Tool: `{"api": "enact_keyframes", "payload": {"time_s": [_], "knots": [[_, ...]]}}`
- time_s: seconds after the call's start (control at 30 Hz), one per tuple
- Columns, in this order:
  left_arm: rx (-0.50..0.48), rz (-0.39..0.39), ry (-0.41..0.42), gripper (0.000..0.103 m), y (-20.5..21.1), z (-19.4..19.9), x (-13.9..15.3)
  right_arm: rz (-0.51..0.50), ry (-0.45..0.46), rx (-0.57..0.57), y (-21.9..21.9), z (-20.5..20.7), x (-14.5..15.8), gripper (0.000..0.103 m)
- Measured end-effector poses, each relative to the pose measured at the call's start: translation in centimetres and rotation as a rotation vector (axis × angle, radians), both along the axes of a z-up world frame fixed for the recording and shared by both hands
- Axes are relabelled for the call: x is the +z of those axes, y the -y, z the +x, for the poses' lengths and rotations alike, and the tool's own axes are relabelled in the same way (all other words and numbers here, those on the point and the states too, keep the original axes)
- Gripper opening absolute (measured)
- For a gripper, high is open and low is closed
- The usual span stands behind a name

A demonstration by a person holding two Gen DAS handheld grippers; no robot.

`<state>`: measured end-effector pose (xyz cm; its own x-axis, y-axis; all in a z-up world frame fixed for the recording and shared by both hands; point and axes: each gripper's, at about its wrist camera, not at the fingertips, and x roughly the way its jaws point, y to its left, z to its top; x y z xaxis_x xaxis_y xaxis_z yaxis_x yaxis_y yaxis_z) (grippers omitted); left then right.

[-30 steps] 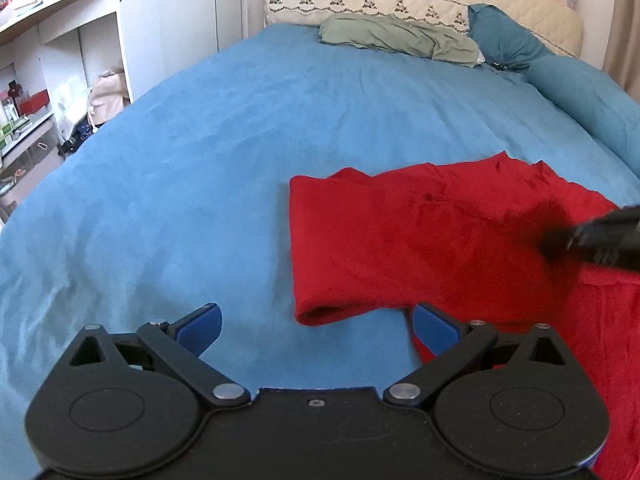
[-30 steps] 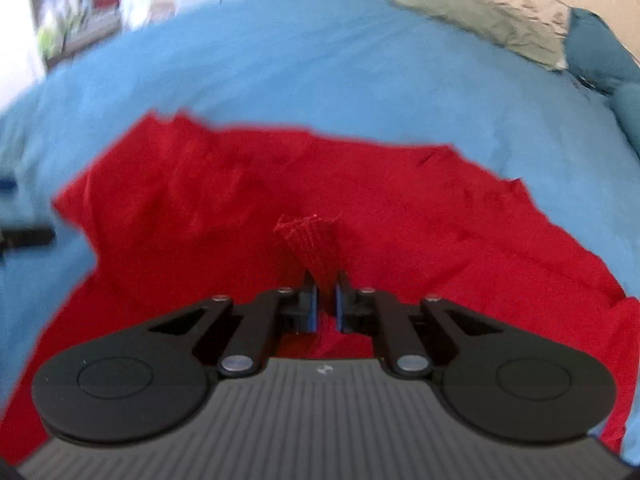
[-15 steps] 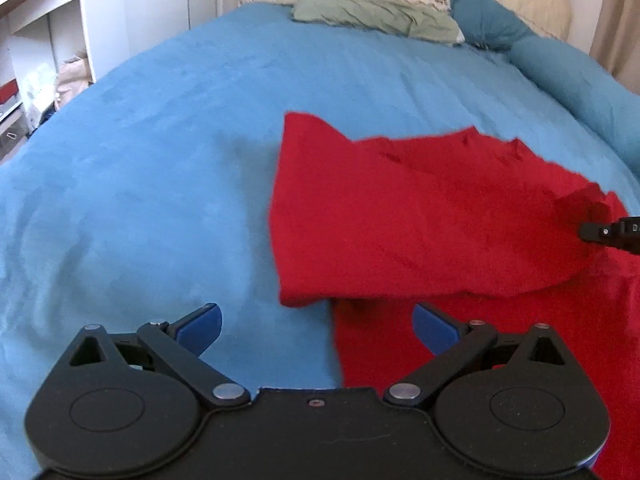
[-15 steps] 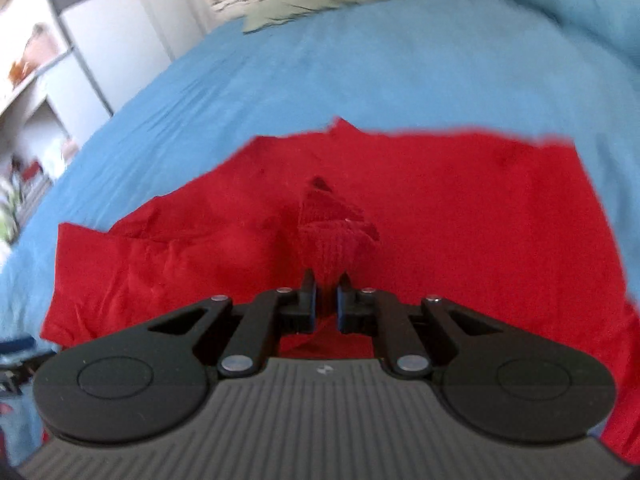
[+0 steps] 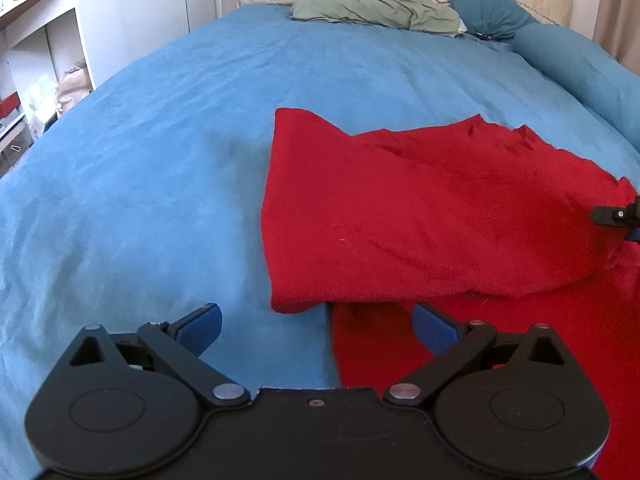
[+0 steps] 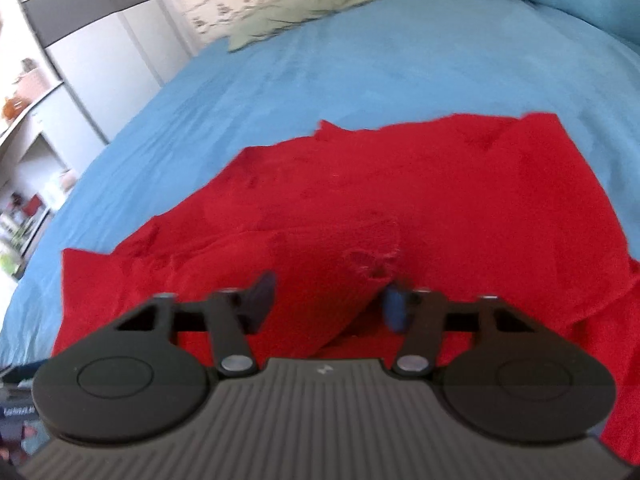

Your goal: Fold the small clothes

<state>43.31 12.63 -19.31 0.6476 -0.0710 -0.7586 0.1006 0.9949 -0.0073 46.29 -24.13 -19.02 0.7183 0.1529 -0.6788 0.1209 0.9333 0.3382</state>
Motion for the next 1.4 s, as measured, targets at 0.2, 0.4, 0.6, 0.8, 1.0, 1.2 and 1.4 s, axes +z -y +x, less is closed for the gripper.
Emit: {"api": "enact_keyframes", "payload": {"time_s": [0.2,0.4,0.6,0.8,1.0,1.2,1.4], "knots": [[0.013,0.032,0.016,0.103,0.2,-0.2,-0.3,-0.015,-0.002,-0.012,1.1,0.0,1.0,0.023],[0.064,0.050,0.078,0.100,0.5,0.3,-0.3,-0.014,0.096,-0.032,4.8,1.1,6.1,0.023],[0.088,0.058,0.078,0.100,1.4,1.4,-1.1,-0.087,0.076,-0.049,8.9,1.1,5.8,0.023],[0.157,0.022,0.053,0.101,0.4,1.8,-1.4,-0.082,0.063,-0.082,10.9,-0.2,2.7,0.023],[0.182,0.038,0.023,0.101,-0.4,1.5,-1.1,-0.193,0.006,-0.053,10.5,-1.6,-0.2,0.065],[0.194,0.053,0.014,0.102,-1.5,0.1,-1.2,-0.224,0.143,-0.018,9.4,-4.1,1.3,0.101],[0.198,0.062,0.007,0.102,-1.4,-0.2,-1.1,-0.223,0.111,0.061,7.3,-3.1,0.1,0.101]]}}
